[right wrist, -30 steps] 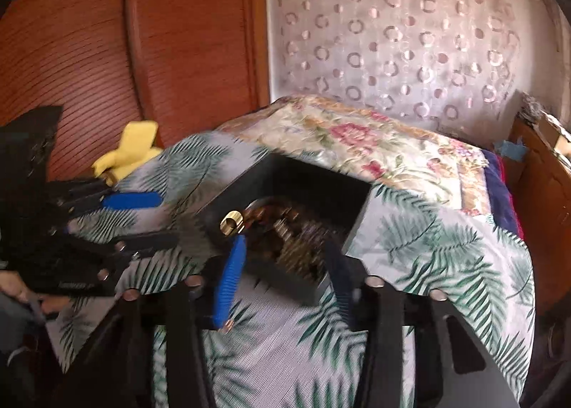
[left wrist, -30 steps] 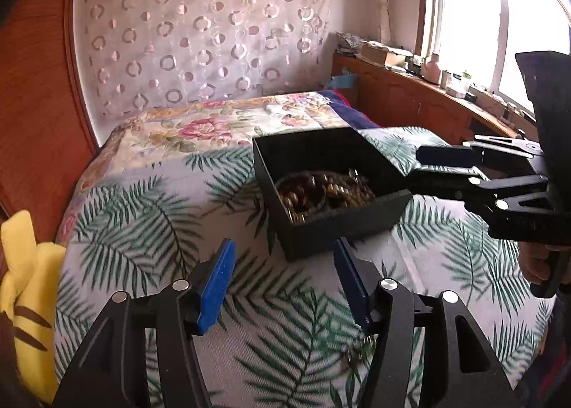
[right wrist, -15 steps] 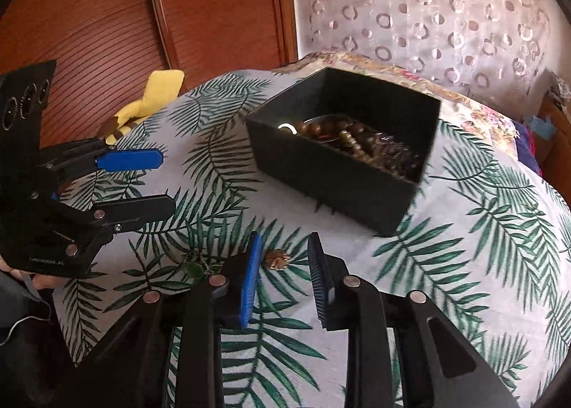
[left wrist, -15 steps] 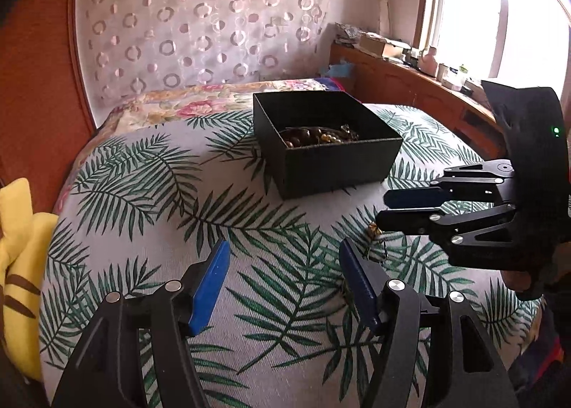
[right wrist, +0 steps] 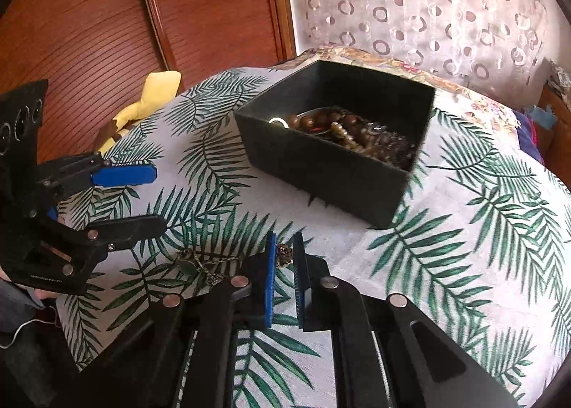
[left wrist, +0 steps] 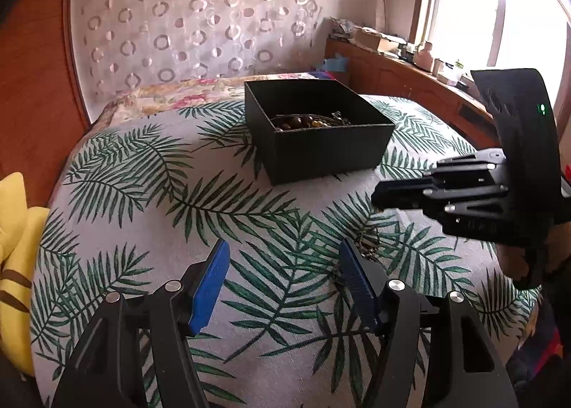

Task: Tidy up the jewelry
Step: 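Grasp a small brown earring with the right tool while the left grasps a green-bead chain, then lower the earring and chain into the black box and open both tools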

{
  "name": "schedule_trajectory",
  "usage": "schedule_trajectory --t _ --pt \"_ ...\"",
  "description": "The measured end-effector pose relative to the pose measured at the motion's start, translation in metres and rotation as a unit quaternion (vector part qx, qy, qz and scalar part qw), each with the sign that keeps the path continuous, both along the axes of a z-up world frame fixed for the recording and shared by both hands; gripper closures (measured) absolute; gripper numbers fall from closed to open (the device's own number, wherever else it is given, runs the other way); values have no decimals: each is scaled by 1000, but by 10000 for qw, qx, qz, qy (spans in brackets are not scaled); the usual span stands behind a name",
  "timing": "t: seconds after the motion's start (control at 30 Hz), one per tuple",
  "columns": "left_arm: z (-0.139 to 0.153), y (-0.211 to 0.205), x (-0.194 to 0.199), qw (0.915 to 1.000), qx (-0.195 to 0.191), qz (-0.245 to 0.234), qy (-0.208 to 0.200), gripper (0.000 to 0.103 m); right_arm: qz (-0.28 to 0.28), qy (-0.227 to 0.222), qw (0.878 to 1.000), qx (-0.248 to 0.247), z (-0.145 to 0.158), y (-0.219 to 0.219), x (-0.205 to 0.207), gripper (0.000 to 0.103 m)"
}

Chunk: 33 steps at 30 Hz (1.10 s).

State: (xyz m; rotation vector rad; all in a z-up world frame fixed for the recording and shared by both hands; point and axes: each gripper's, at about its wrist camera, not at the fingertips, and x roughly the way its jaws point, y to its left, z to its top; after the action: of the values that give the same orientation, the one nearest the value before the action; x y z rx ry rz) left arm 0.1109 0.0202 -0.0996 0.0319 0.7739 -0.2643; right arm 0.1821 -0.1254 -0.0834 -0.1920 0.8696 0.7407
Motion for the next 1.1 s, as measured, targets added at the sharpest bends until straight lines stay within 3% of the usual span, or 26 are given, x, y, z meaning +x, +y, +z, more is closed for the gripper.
schedule_trajectory --t 0.37,0.67,0.87,1.1 --pt "-5 -21 -4 9990 48 -424 157 43 -176 -207 9996 -17 10 -30 -10 93" --pt "-11 -42 -1 9968 270 -692 298 68 -245 -178 9995 -68 3 -44 -11 93" --pt "-15 -52 4 9948 634 -731 326 83 -253 -198 9995 -53 4 -44 -13 93" --pt "-6 -49 -4 9953 457 -838 168 84 -231 -242 9994 -35 10 -44 -14 93"
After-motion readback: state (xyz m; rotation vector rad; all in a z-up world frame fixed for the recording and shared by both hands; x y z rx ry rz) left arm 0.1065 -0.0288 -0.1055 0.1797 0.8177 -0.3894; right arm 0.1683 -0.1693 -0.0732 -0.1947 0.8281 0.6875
